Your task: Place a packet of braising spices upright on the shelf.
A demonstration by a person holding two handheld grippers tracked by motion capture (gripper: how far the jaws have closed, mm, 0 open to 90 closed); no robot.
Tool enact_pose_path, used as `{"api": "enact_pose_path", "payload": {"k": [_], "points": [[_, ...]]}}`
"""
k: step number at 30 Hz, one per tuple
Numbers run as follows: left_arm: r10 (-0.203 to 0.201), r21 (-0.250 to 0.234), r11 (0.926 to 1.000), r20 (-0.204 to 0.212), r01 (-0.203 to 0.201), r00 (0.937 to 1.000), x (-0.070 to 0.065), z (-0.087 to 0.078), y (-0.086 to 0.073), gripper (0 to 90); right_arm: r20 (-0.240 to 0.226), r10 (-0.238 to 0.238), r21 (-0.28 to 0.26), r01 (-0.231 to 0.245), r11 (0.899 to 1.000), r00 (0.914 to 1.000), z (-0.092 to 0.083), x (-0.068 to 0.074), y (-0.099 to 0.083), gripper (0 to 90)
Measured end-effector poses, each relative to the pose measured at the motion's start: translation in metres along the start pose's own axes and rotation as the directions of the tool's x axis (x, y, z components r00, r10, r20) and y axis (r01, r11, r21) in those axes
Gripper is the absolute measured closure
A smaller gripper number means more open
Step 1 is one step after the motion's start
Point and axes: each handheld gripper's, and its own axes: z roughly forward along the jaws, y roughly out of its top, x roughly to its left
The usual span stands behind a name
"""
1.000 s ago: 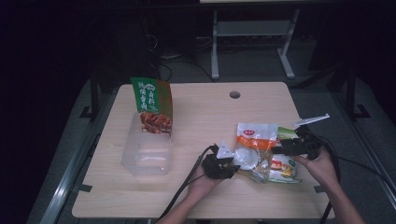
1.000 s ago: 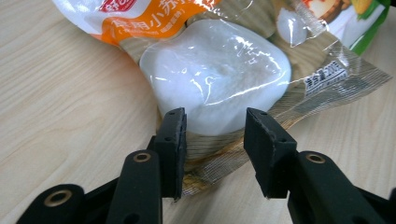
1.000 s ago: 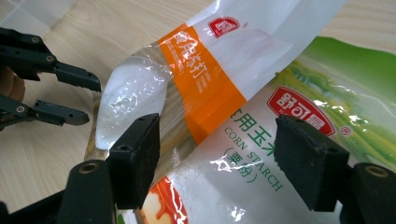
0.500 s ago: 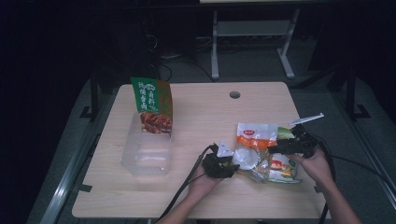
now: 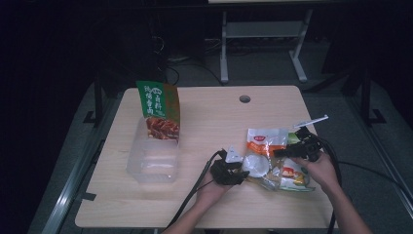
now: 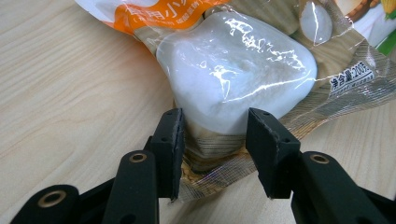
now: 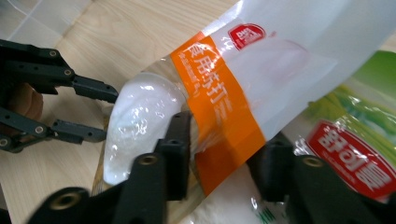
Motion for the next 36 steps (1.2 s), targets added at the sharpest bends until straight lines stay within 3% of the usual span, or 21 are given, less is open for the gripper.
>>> {"api": "enact_pose_path", "payload": {"k": [4, 5, 9, 12, 13, 15, 17, 18, 22, 23, 24, 25, 26, 27, 29, 31, 32, 33, 34, 35, 36], "points": [[-0.004, 0.000, 1.0000, 0.002, 0.004, 1.0000, 0.001, 0.000, 0.000, 55.9, -0.013, 0.010, -0.004, -0.010, 1.000, 0.9999, 0.004, 0.000, 0.003, 70.6], [-0.005, -0.001, 1.0000, 0.002, 0.005, 1.0000, 0.001, -0.001, 0.000, 55.7, -0.020, 0.011, 0.000, -0.011, 1.000, 0.9997, 0.005, 0.000, 0.005, 77.1], [-0.015, -0.003, 0.9999, 0.012, 0.015, 0.9998, 0.003, -0.002, 0.000, 54.5, -0.029, 0.000, 0.007, 0.000, 1.000, 0.9996, 0.006, 0.004, 0.007, 87.2], [-0.031, -0.005, 0.9995, 0.025, 0.031, 0.9992, 0.006, -0.004, 0.000, 53.1, -0.029, -0.021, 0.006, 0.022, 1.000, 0.9993, 0.005, 0.009, 0.008, 89.2], [-0.041, -0.020, 0.9989, 0.040, 0.042, 0.9984, 0.008, -0.006, 0.000, 51.4, -0.034, -0.048, -0.007, 0.048, 0.999, 0.9983, 0.002, 0.015, 0.009, 89.3], [-0.053, -0.033, 0.9980, 0.048, 0.055, 0.9974, 0.009, -0.007, 0.001, 48.3, -0.039, -0.057, -0.016, 0.057, 0.998, 0.9976, 0.002, 0.017, 0.009, 89.3], [-0.060, -0.054, 0.9966, 0.035, 0.062, 0.9976, 0.008, -0.008, 0.001, 32.8, -0.060, -0.080, -0.038, 0.078, 0.996, 0.9950, -0.001, 0.021, 0.008, 89.3], [-0.065, -0.062, 0.9959, 0.021, 0.066, 0.9977, 0.008, -0.009, 0.002, 31.0, -0.070, -0.109, -0.054, 0.105, 0.993, 0.9916, -0.005, 0.026, 0.008, 89.4], [-0.113, -0.086, 0.9894, 0.058, 0.117, 0.9919, 0.014, -0.012, 0.001, 26.6, -0.097, -0.160, -0.098, 0.150, 0.984, 0.9824, -0.011, 0.035, 0.007, 89.4], [-0.152, -0.100, 0.9817, 0.103, 0.162, 0.9830, 0.019, -0.014, 0.001, 26.8, -0.111, -0.223, -0.126, 0.209, 0.970, 0.9685, -0.015, 0.044, 0.006, 89.4], [-0.152, -0.100, 0.9817, 0.103, 0.162, 0.9830, 0.019, -0.014, 0.001, 27.5, -0.111, -0.223, -0.126, 0.209, 0.970, 0.9685, -0.015, 0.044, 0.006, 89.4], [-0.180, -0.115, 0.9735, 0.146, 0.198, 0.9728, 0.024, -0.017, 0.001, 29.6, -0.127, -0.261, -0.148, 0.242, 0.959, 0.9569, -0.017, 0.051, 0.006, 89.4], [-0.180, -0.115, 0.9735, 0.146, 0.198, 0.9728, 0.024, -0.017, 0.001, 32.1, -0.127, -0.261, -0.148, 0.242, 0.959, 0.9569, -0.017, 0.051, 0.006, 89.4], [-0.186, -0.118, 0.9716, 0.159, 0.205, 0.9697, 0.026, -0.018, 0.001, 35.2, -0.133, -0.286, -0.150, 0.266, 0.952, 0.9491, -0.017, 0.056, 0.005, 89.4], [-0.202, -0.127, 0.9650, 0.198, 0.229, 0.9591, 0.030, -0.021, 0.001, 46.9, -0.136, -0.302, -0.155, 0.281, 0.947, 0.9436, -0.017, 0.060, 0.004, 89.5], [-0.192, -0.128, 0.9668, 0.207, 0.221, 0.9593, 0.030, -0.021, 0.001, 51.5, -0.140, -0.311, -0.158, 0.289, 0.944, 0.9402, -0.017, 0.061, 0.004, 89.5], [-0.183, -0.129, 0.9683, 0.216, 0.214, 0.9591, 0.030, -0.022, 0.001, 64.7, -0.136, -0.314, -0.155, 0.293, 0.944, 0.9396, -0.016, 0.062, 0.004, 89.5], [-0.178, -0.131, 0.9691, 0.213, 0.209, 0.9605, 0.028, -0.023, 0.002, 68.3, -0.133, -0.314, -0.155, 0.293, 0.943, 0.9402, -0.016, 0.063, 0.004, 89.5], [-0.177, -0.132, 0.9701, 0.192, 0.204, 0.9654, 0.026, -0.024, 0.002, 73.8, -0.133, -0.313, -0.155, 0.292, 0.944, 0.9403, -0.015, 0.063, 0.004, 89.5], [-0.166, -0.134, 0.9723, 0.181, 0.192, 0.9692, 0.025, -0.025, 0.003, 73.8, -0.133, -0.313, -0.155, 0.292, 0.944, 0.9403, -0.015, 0.063, 0.004, 89.5], [-0.161, -0.137, 0.9728, 0.181, 0.187, 0.9702, 0.026, -0.025, 0.003, 77.8, -0.129, -0.320, -0.153, 0.300, 0.941, 0.9385, -0.015, 0.063, 0.004, 89.5]]}}
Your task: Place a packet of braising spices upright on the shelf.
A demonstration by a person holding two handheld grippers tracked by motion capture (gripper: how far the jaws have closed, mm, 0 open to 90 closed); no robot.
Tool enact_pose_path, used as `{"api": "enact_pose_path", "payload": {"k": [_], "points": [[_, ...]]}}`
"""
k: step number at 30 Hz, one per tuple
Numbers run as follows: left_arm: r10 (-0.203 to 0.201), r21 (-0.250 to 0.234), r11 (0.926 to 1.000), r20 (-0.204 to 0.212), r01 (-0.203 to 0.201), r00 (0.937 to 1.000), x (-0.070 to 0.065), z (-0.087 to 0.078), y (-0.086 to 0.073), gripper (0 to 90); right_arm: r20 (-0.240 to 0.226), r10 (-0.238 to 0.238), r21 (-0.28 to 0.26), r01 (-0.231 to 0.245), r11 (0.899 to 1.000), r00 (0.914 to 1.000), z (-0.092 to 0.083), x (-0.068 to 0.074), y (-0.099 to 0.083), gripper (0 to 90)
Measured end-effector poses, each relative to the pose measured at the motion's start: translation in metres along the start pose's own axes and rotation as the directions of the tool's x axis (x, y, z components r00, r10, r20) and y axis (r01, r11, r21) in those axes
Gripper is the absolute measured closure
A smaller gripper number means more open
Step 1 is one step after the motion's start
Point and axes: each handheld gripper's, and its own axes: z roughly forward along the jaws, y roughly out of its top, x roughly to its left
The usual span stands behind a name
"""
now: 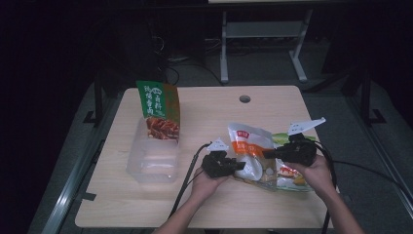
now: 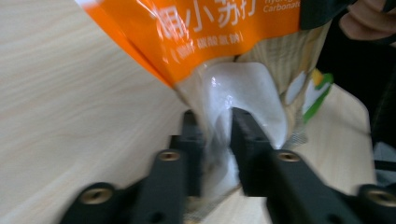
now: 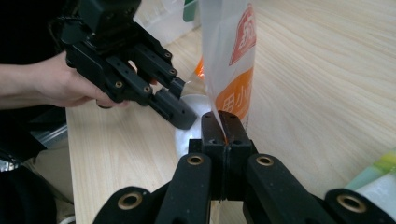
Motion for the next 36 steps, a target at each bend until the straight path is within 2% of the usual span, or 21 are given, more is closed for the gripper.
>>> {"api": "enact_pose_path", "payload": {"k": [1, 2, 4, 10, 13, 15, 19, 22, 23, 24, 26, 27, 29, 36], "points": [[-0.012, -0.008, 0.9999, -0.001, 0.012, 0.9999, 0.000, -0.002, 0.000, 85.8, 0.010, -0.010, 0.003, 0.010, 1.000, 0.9999, 0.001, 0.001, 0.000, 89.4], [0.001, -0.013, 0.9999, -0.011, -0.001, 0.9999, -0.001, -0.005, 0.001, 87.4, 0.011, -0.008, 0.000, 0.008, 1.000, 0.9999, 0.001, 0.001, 0.000, 89.4], [0.016, -0.007, 0.9998, -0.027, -0.017, 0.9995, -0.003, -0.007, 0.001, 88.3, 0.016, -0.005, -0.002, 0.005, 1.000, 0.9999, 0.002, 0.001, 0.001, 89.3], [0.026, -0.006, 0.9996, -0.054, -0.026, 0.9982, -0.004, -0.014, -0.002, 89.0, 0.033, -0.004, 0.008, 0.004, 1.000, 0.9995, 0.008, 0.004, 0.004, 88.9], [0.059, 0.002, 0.9983, -0.085, -0.059, 0.9946, -0.006, -0.019, -0.002, 89.1, 0.039, -0.008, 0.021, 0.007, 1.000, 0.9992, 0.013, 0.005, 0.007, 88.4], [0.067, 0.001, 0.9977, -0.104, -0.067, 0.9923, -0.008, -0.023, -0.003, 89.1, 0.038, -0.008, 0.021, 0.007, 1.000, 0.9993, 0.015, 0.006, 0.008, 88.1], [0.091, 0.003, 0.9959, -0.129, -0.091, 0.9875, -0.007, -0.029, -0.005, 89.4, 0.040, -0.015, 0.034, 0.014, 0.999, 0.9991, 0.021, 0.008, 0.014, 81.9], [0.101, 0.001, 0.9948, -0.132, -0.102, 0.9861, -0.006, -0.034, -0.007, 89.5, 0.030, -0.024, 0.058, 0.023, 0.998, 0.9992, 0.030, 0.012, 0.021, 78.4], [0.097, 0.000, 0.9952, -0.123, -0.098, 0.9877, -0.006, -0.036, -0.008, 89.4, 0.028, -0.026, 0.065, 0.024, 0.998, 0.9993, 0.033, 0.013, 0.023, 78.5], [0.107, 0.002, 0.9942, -0.132, -0.108, 0.9854, -0.007, -0.036, -0.010, 89.4, 0.030, -0.030, 0.073, 0.028, 0.997, 0.9991, 0.036, 0.014, 0.024, 80.4], [0.107, 0.001, 0.9942, -0.135, -0.108, 0.9851, -0.007, -0.037, -0.012, 89.4, 0.019, -0.030, 0.082, 0.029, 0.996, 0.9994, 0.039, 0.014, 0.025, 82.6], [0.105, 0.003, 0.9944, -0.132, -0.106, 0.9856, -0.006, -0.037, -0.013, 89.4, 0.021, -0.043, 0.103, 0.041, 0.994, 0.9988, 0.044, 0.017, 0.027, 85.1], [0.091, -0.004, 0.9957, -0.127, -0.093, 0.9877, -0.005, -0.039, -0.016, 89.3, 0.016, -0.049, 0.109, 0.047, 0.993, 0.9987, 0.047, 0.018, 0.028, 87.8], [0.097, -0.004, 0.9951, -0.132, -0.099, 0.9865, -0.008, -0.044, -0.019, 86.6, -0.005, -0.035, 0.113, 0.036, 0.993, 0.9994, 0.047, 0.020, 0.028, 89.4]]}}
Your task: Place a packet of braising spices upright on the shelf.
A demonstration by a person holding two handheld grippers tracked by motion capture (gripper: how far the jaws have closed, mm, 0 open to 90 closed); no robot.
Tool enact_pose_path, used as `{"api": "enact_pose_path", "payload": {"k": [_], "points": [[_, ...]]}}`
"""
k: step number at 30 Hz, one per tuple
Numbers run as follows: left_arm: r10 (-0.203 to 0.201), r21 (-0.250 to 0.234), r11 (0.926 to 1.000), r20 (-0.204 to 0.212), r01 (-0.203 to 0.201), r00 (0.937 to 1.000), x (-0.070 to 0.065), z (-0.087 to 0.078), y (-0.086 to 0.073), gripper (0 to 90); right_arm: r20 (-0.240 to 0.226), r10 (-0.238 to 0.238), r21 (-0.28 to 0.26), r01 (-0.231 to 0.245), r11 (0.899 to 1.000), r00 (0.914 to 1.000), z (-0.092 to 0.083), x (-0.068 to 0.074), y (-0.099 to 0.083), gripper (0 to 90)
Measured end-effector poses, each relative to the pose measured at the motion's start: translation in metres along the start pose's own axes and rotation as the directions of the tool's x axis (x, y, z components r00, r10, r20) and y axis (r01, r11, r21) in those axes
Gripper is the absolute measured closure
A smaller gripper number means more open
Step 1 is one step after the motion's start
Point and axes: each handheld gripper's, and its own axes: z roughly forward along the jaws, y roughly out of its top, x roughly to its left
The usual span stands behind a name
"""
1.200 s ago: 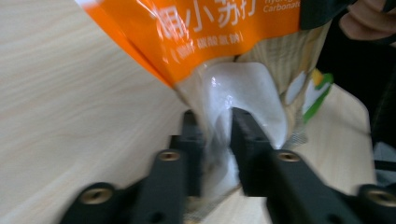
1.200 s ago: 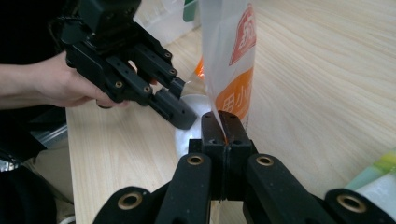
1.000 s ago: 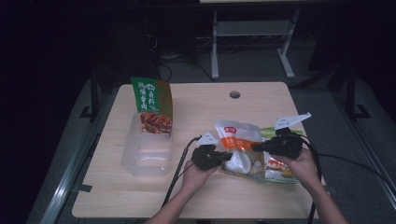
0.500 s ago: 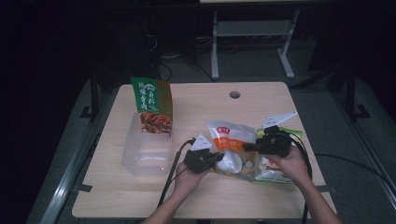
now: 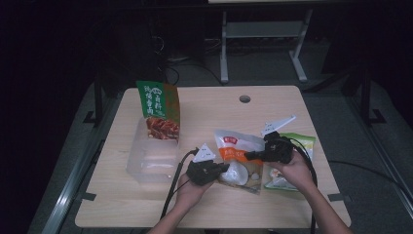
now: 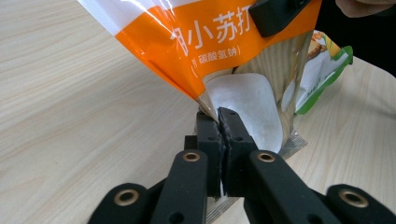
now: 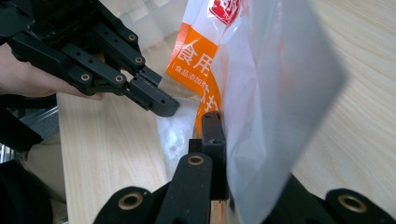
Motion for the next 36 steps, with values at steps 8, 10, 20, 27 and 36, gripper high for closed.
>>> {"api": "enact_pose_path", "payload": {"k": [8, 10, 20, 27, 36], "points": [[0.042, 0.023, 0.9989, -0.015, -0.042, 0.9990, -0.007, -0.020, -0.013, 61.2, 0.007, -0.018, -0.043, 0.019, 0.999, 0.9998, -0.007, 0.010, 0.004, 89.7], [0.049, 0.021, 0.9986, -0.018, -0.048, 0.9986, -0.008, -0.024, -0.016, 58.3, 0.020, -0.024, -0.057, 0.025, 0.998, 0.9995, -0.009, 0.013, 0.007, 89.7], [0.085, 0.024, 0.9961, -0.016, -0.085, 0.9962, -0.014, -0.038, -0.027, 53.0, 0.047, -0.030, -0.066, 0.033, 0.997, 0.9985, -0.008, 0.017, 0.021, 89.8], [0.090, 0.019, 0.9957, 0.006, -0.090, 0.9959, -0.016, -0.039, -0.028, 50.9, 0.053, -0.046, -0.052, 0.048, 0.997, 0.9976, -0.005, 0.019, 0.035, 89.8], [0.100, 0.013, 0.9949, 0.004, -0.100, 0.9949, -0.016, -0.044, -0.028, 48.7, 0.045, -0.054, -0.065, 0.057, 0.996, 0.9975, -0.003, 0.022, 0.056, 89.8]]}}
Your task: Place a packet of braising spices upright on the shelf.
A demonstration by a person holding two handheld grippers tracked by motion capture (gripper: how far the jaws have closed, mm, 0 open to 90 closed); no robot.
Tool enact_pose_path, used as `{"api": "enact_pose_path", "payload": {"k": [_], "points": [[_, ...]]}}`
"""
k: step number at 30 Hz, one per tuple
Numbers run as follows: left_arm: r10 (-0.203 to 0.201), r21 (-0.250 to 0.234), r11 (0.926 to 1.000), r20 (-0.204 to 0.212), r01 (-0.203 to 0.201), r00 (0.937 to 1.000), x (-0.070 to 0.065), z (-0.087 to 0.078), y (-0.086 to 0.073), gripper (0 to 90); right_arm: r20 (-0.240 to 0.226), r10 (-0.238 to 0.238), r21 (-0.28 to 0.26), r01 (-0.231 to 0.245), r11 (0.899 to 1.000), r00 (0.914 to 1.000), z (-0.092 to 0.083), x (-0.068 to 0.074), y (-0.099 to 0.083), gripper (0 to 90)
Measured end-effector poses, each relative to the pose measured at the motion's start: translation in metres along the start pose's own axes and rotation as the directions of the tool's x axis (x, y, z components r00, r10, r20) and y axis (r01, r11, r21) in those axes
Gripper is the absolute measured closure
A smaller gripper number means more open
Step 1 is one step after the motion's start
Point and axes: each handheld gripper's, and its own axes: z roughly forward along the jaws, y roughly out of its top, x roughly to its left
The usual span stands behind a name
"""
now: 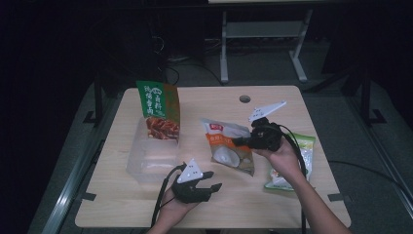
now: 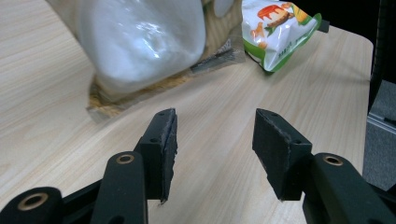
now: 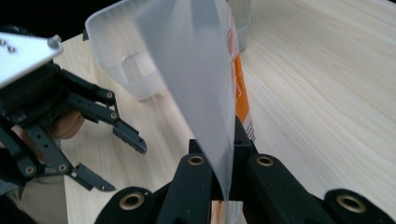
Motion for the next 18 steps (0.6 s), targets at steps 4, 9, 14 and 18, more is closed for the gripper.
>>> {"api": "enact_pose_path", "payload": {"k": [4, 9, 14, 18], "points": [[-0.001, -0.001, 1.0000, 0.008, 0.001, 1.0000, -0.001, 0.002, 0.000, 48.6, -0.009, 0.005, -0.001, -0.005, 1.000, 0.9999, 0.002, 0.001, 0.011, 89.9], [0.017, 0.008, 0.9998, 0.009, -0.017, 0.9998, -0.002, 0.001, -0.001, 47.5, -0.019, -0.001, -0.020, 0.001, 1.000, 0.9998, 0.002, 0.003, 0.025, 89.8], [0.020, 0.010, 0.9997, 0.017, -0.020, 0.9996, -0.002, 0.001, -0.002, 47.2, -0.028, -0.015, -0.026, 0.015, 1.000, 0.9995, 0.006, 0.008, 0.046, 89.9], [0.011, 0.005, 0.9999, 0.019, -0.012, 0.9998, -0.002, 0.000, -0.002, 46.2, -0.034, -0.033, -0.023, 0.032, 0.999, 0.9989, 0.012, 0.015, 0.064, 89.9]]}}
